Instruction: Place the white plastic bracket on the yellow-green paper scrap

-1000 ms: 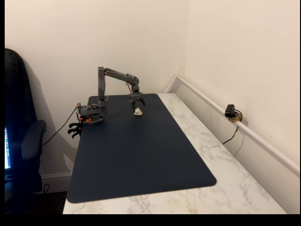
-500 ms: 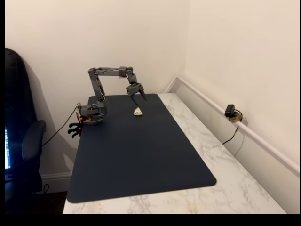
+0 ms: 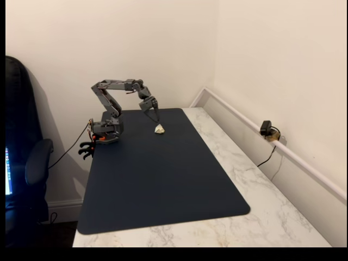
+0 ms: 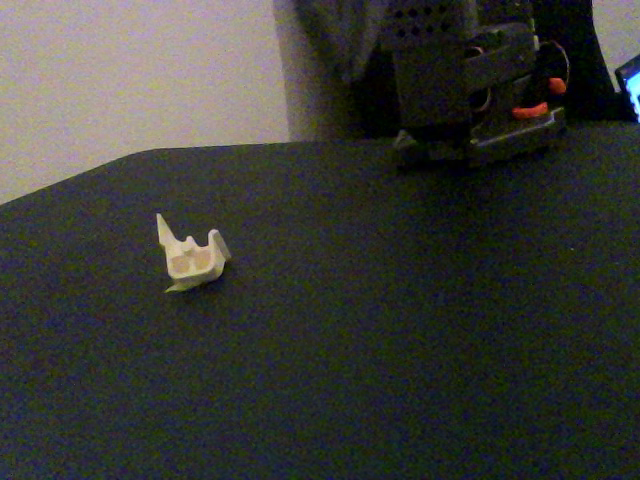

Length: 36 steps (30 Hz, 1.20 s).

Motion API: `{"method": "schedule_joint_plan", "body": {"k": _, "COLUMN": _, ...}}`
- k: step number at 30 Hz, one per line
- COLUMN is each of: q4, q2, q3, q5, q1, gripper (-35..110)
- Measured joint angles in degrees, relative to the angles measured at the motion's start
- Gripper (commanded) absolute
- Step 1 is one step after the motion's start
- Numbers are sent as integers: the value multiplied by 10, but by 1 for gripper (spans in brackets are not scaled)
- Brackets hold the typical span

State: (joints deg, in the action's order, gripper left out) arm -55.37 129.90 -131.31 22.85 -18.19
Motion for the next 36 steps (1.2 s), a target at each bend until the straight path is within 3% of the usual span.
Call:
{"method": "schedule_joint_plan", "body": {"k": 9, "q4": 149, "q2": 266, "q3": -251, "q5": -110, "q1": 11, "gripper": 4}}
{"method": "schedule_joint_plan", "body": {"k": 17, "q4": 146, "q2": 417, "q3": -379, "q5": -178, "q1": 47, "gripper": 0}}
{"method": "schedule_joint_plan", "body": {"k": 22, "q4": 91, "q2": 552, "q3": -446, "q5": -196, "q1": 63, "gripper": 0}}
{"method": "schedule_joint_plan", "body": {"k": 36, "q4": 66, "q2": 575, "q3": -459, "q5": -206, "q1": 86, "gripper": 0}}
